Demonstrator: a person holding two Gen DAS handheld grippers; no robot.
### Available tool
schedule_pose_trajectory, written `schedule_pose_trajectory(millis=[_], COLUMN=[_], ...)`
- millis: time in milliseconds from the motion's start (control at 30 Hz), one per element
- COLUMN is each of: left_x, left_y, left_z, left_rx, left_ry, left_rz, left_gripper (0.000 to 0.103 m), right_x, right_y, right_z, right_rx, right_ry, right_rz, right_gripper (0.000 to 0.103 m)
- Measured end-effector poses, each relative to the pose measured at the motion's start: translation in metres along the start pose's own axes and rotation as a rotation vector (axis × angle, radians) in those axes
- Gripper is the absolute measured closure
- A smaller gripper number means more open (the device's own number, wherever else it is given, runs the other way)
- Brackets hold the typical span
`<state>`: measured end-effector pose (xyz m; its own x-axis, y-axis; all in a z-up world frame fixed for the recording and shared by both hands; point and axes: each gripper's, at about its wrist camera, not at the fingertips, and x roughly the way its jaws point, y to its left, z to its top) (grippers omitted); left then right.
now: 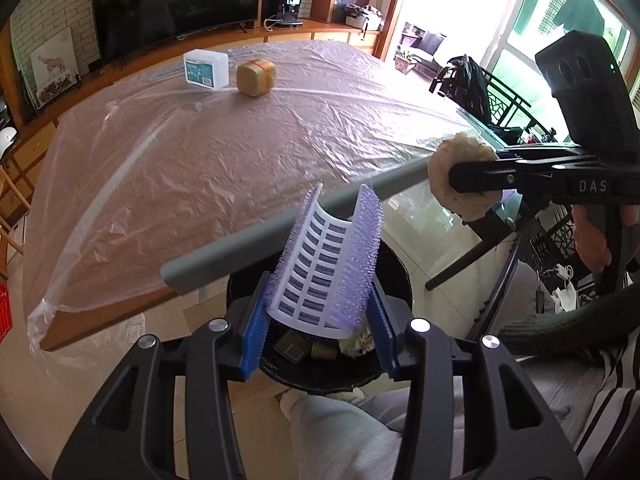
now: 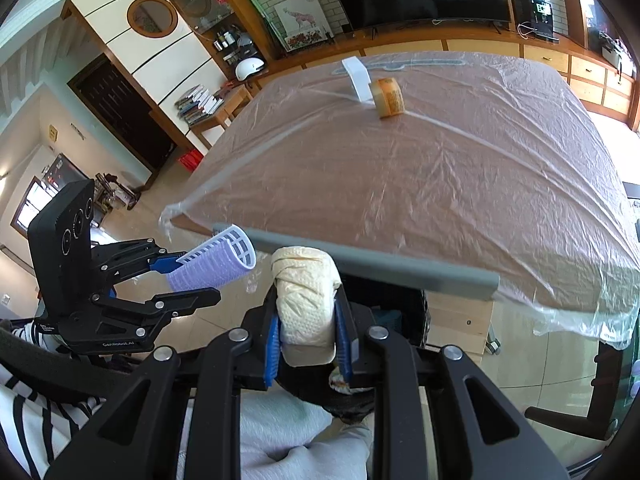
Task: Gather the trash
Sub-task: 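Carry the lavender rack and tissue bundle over the black bin with both grippers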
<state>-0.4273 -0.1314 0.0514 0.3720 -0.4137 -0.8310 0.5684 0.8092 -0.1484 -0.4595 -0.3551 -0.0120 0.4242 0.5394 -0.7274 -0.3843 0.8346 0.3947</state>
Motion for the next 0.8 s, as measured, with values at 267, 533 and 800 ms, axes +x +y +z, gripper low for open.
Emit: schedule_pose_trajectory(millis=[267, 533, 800], left_x=[0.016, 0.038, 0.061], left_y=[-0.005, -0.007, -0.003], left_z=[-0.015, -0.027, -0.036], left_rx=[0.018, 0.024, 0.014], left_ry=[0.063, 0.126, 0.168], left_rz=[-0.001, 0.009, 0.031], left_gripper=[0.057, 0.057, 0.057], right_x=[0.015, 0.040, 0.064], right_y=[0.001, -0.002, -0.002], right_z=[-0.017, -0.031, -0.034], right_rx=[-0.021, -0.025, -0.038], right_ry=[0.054, 0.113, 0.148], right_rz=[-0.015, -0.029, -0.054], right_gripper=[0.080, 0.080, 0.080])
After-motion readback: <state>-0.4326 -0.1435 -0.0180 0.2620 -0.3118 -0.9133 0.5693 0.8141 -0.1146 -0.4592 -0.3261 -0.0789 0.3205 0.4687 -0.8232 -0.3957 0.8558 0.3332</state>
